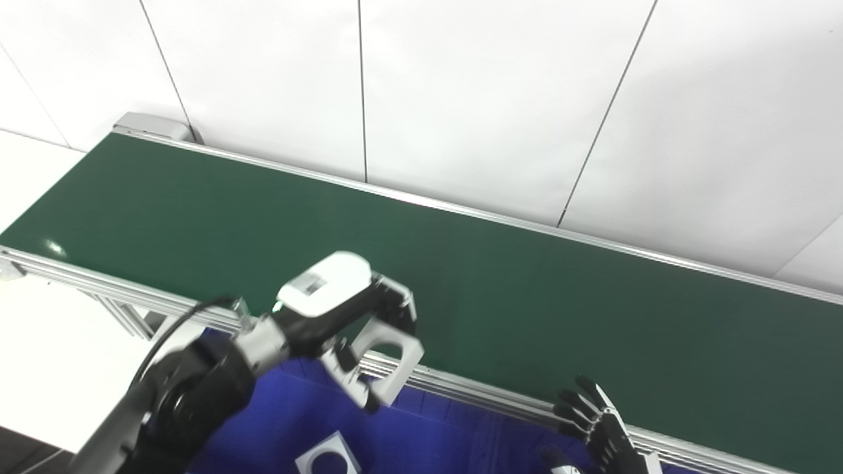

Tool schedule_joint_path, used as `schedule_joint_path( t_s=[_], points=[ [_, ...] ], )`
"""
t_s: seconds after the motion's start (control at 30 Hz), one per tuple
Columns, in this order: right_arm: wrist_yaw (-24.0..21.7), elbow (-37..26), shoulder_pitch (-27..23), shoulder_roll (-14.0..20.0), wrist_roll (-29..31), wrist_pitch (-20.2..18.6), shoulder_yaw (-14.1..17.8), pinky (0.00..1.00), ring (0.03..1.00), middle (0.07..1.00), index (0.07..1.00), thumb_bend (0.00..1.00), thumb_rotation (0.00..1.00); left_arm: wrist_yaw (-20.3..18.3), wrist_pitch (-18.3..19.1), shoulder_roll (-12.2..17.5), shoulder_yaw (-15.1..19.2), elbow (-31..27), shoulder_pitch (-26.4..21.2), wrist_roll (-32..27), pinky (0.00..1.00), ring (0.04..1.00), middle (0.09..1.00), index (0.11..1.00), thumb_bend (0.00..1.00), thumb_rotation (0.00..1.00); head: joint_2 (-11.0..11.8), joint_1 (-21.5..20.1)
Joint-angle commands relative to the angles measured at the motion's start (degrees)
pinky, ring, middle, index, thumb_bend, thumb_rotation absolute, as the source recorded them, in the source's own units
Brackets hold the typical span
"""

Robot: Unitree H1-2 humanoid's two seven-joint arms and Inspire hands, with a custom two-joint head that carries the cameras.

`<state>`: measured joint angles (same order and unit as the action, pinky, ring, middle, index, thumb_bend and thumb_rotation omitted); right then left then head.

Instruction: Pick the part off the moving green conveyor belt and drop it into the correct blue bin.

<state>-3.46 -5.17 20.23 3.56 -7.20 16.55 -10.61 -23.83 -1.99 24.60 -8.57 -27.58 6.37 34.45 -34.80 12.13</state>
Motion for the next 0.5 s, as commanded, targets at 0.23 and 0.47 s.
schedule_joint_path(
  t_s=[0.23,0.47],
  points=[
    [-0.77,-5.44,0.96,1.16,1.75,-0.03,0.49,0.72,0.774,0.816,0.894,0.56,0.44,2.99,2.07,-2.5,3.29,-3.51,6.0,-0.99,0.46,0.427,0.459,0.514,0.5,0.0,-4.26,0.3],
    [-1.52,-8.74,1.27,2.01,2.62,-2.98,1.14,0.73,0.778,0.821,0.894,0.56,0.43,3.81,3.31,-3.96,4.81,-3.1,9.38,-0.86,0.42,0.416,0.464,0.518,0.5,0.0,-8.55,1.34]
  ],
)
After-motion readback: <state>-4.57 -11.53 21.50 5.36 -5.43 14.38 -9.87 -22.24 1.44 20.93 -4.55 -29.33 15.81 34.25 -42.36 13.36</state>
